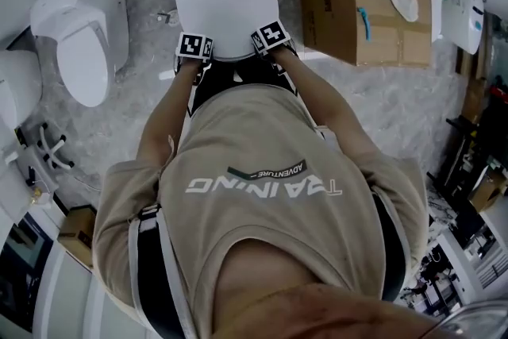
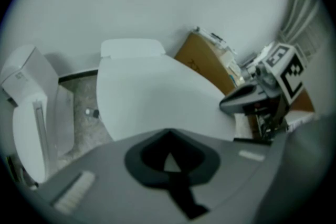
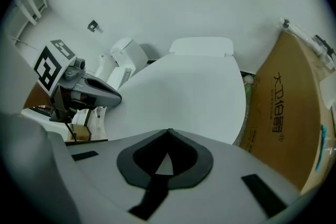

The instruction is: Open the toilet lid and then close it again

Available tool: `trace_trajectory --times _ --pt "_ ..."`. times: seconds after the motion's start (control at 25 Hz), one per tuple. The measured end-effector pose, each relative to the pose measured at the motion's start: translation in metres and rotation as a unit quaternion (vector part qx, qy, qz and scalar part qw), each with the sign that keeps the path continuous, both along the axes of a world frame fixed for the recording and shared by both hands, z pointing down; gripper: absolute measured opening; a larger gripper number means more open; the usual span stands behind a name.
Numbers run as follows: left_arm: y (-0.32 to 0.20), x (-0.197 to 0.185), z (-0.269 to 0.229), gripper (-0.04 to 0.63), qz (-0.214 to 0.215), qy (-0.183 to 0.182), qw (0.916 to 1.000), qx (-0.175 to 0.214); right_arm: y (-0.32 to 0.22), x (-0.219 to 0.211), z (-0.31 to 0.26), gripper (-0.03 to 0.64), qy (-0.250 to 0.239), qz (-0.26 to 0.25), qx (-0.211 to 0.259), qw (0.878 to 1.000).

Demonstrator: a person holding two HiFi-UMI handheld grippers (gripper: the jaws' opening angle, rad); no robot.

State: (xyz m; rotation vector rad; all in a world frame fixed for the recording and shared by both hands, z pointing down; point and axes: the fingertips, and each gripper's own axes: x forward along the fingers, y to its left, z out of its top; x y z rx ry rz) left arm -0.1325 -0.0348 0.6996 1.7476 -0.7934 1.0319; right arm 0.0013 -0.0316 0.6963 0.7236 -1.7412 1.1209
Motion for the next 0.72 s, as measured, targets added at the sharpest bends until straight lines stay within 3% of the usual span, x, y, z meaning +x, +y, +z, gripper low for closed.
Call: trace_trajectory --times 0.2,0.36,0.56,0.72 --pt "0.023 0.001 0.039 0.003 -0.043 -0.034 0.9977 -0.040 0.025 0.006 0.038 0.011 0.009 0.051 -0.025 0.998" --pt "0.037 0.001 0.069 0.003 -0.102 -0.036 0.9898 -0.092 0.039 0.010 0.067 0.011 -0.001 0.087 -0.046 0.995" --pt "0.044 0.000 0.095 0.003 -0.114 -0.044 0.9859 -0.114 0.046 0.012 0.096 0.011 -0.014 0.105 -0.085 0.991" --pt "0.047 0.001 0.112 0.003 -0.092 -0.058 0.9866 -0.122 0.047 0.010 0.114 0.011 -0.002 0.106 -0.116 0.988"
